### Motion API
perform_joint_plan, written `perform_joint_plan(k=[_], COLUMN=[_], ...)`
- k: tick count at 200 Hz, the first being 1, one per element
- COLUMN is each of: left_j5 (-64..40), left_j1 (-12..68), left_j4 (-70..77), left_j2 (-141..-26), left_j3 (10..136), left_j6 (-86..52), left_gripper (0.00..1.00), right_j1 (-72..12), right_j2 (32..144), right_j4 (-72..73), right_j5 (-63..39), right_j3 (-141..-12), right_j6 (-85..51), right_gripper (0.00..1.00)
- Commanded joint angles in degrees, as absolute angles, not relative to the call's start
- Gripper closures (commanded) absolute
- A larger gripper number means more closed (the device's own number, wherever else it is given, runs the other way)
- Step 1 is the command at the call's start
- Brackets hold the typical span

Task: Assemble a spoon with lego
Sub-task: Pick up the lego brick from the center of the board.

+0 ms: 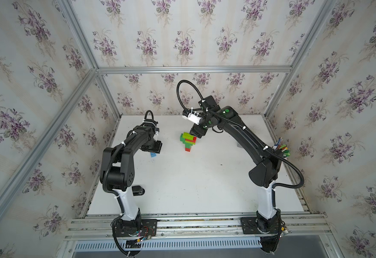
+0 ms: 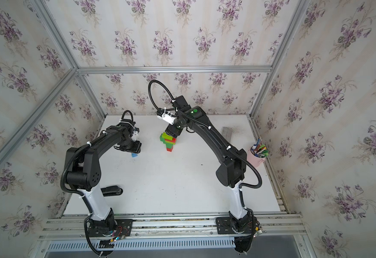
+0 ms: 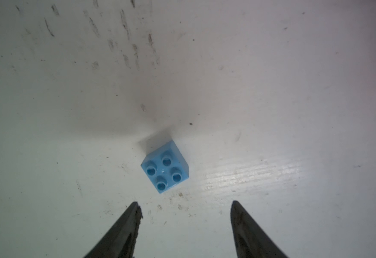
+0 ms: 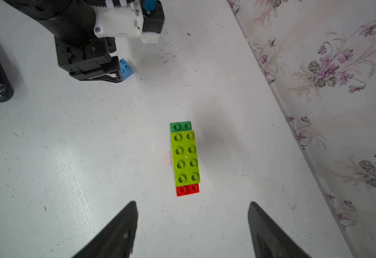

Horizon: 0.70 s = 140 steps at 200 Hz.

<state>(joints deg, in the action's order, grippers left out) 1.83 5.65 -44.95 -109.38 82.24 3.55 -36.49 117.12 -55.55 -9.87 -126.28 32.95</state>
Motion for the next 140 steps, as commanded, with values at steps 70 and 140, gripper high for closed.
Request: perform_joint_plan(k=[70, 140], left_j5=[4.14, 3.27], left_j1=[4.31, 4.38], left_j4=[-46.08, -45.91], left_j2=[-115.03, -114.65], left_j3=[84.40, 81.09], left_j6=[-0.17, 0.75], left_gripper=[0.37, 0.58], right_j1=[-35.43, -35.43], right_j2=[115.36, 114.89], right_j4=[-56.25, -56.60], right_j5=[-10.02, -10.37], right_j3=[-124.79, -123.88], right_j6=[32.92, 32.41], right_gripper=[0.21, 0.22])
